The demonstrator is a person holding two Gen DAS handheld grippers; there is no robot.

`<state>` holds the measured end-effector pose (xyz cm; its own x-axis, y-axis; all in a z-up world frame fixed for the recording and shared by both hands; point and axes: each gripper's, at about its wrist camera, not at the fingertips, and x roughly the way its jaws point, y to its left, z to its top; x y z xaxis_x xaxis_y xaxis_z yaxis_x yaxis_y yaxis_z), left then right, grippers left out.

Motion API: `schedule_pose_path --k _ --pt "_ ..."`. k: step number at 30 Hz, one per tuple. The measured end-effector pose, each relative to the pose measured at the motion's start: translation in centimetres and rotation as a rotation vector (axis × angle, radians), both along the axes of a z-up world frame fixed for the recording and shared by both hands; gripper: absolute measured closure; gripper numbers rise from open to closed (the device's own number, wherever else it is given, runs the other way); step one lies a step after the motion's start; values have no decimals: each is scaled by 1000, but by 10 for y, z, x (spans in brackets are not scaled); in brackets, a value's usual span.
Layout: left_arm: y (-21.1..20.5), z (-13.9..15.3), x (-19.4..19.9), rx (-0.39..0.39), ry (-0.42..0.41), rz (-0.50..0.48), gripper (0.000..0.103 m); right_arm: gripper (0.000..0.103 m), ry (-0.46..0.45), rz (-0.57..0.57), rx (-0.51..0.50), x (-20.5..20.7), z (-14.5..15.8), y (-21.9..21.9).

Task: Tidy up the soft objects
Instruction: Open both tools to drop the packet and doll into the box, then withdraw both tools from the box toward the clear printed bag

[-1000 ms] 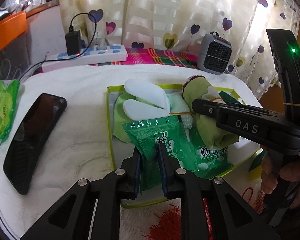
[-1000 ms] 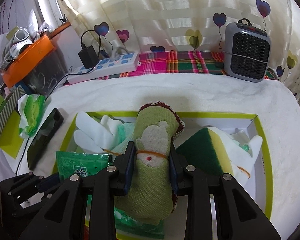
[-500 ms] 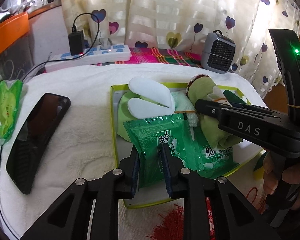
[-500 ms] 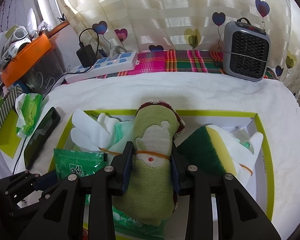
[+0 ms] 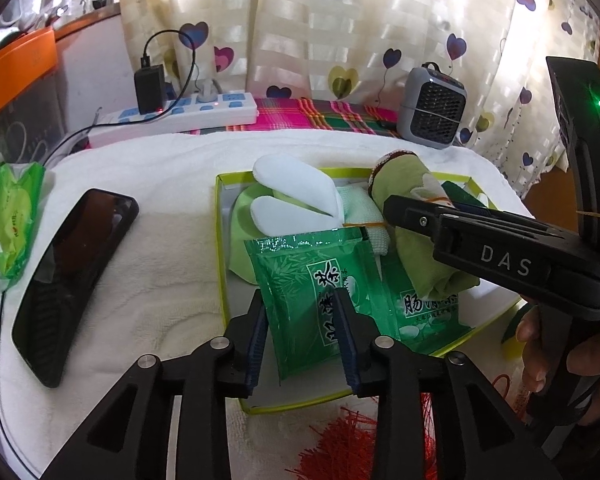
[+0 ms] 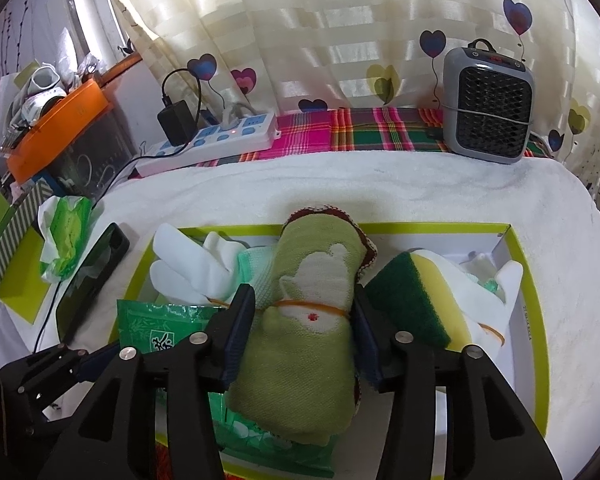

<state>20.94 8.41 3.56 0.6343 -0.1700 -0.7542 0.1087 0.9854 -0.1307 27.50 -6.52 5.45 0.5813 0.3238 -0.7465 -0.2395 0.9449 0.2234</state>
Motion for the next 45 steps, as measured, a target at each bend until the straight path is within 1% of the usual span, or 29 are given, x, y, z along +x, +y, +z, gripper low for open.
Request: schedule_pose_path --k 8,10,25,36,45 --pt "-2 4 -4 6 -8 1 63 51 -22 -12 12 -7 6 -1" --pt "-2 5 -6 9 -12 11 56 51 -25 -16 10 -9 7 -2" --pt "-3 19 -26 16 -35 17 55 51 -56 -28 22 -32 19 -9" --pt "-9 30 -48 17 -63 4 54 51 -67 -42 33 -52 25 -20" --pt "-11 30 -68 28 -70 4 54 51 -74 -52 47 -75 26 -32"
